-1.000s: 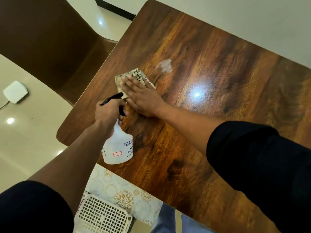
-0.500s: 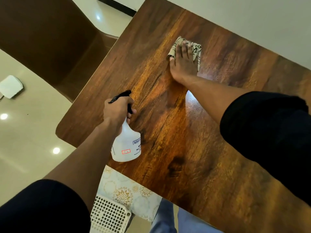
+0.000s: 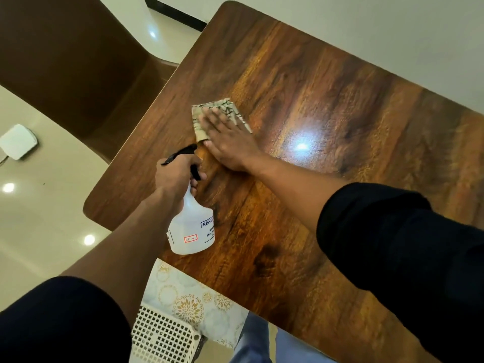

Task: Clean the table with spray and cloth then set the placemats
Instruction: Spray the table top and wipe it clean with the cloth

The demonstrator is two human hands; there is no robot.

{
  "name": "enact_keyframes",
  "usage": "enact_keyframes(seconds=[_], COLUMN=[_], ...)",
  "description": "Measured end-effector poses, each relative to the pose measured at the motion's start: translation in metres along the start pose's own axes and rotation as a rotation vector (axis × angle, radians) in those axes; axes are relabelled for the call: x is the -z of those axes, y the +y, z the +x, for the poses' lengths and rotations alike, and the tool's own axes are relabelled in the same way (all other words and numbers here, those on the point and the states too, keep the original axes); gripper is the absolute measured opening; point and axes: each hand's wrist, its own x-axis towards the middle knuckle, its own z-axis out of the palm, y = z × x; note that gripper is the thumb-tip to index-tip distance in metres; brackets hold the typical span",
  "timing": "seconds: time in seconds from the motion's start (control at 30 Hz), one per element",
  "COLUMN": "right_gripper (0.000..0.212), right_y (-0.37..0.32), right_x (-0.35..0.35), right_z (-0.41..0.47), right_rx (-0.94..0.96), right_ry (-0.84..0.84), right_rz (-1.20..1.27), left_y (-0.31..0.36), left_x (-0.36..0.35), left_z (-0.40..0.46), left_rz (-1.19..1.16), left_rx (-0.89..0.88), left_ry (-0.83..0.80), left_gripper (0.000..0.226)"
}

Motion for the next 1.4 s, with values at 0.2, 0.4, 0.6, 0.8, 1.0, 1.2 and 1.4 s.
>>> enact_keyframes(seconds=[0.2, 0.4, 0.6, 0.8, 1.0, 1.2, 1.4], right_gripper=[0.068, 0.068, 0.067, 0.069, 0.068, 0.068, 0.067], right_y=[0.103, 0.147, 0.055, -0.027, 0.025, 0.117, 0.125], right_x=[0.022, 0.025, 0.004, -0.029, -0.017, -0.002, -0.005], right_z=[-0.021, -0.050, -0.039, -0.047, -0.066, -0.140, -0.177], right_rx=[-0.407, -0.628, -0.373, 0.032, -0.082, -0.443, -0.686], right_ry=[0.135, 0.163, 0.086, 0.027, 0.029, 0.113, 0.139], right_rz=[0.112, 0.158, 0.114, -0.019, 0.052, 0.131, 0.207], left_y=[-0.001, 0.005, 0.011, 0.004, -0.006, -0.020, -0.030], left_x=[-0.024, -0.042, -0.030, -0.013, -0.022, -0.044, -0.056], left_z=[0.000, 0.000, -0.003, -0.007, -0.014, -0.030, -0.049], left_rz=[0.003, -0.023, -0.020, -0.024, -0.012, 0.014, 0.025], left_rx=[-0.009, 0.013, -0.009, -0.005, 0.019, -0.014, -0.004], left_ry=[-0.058, -0.114, -0.079, 0.001, -0.029, -0.098, -0.125], left_gripper=[0.015, 0.015, 0.016, 0.025, 0.020, 0.015, 0.013])
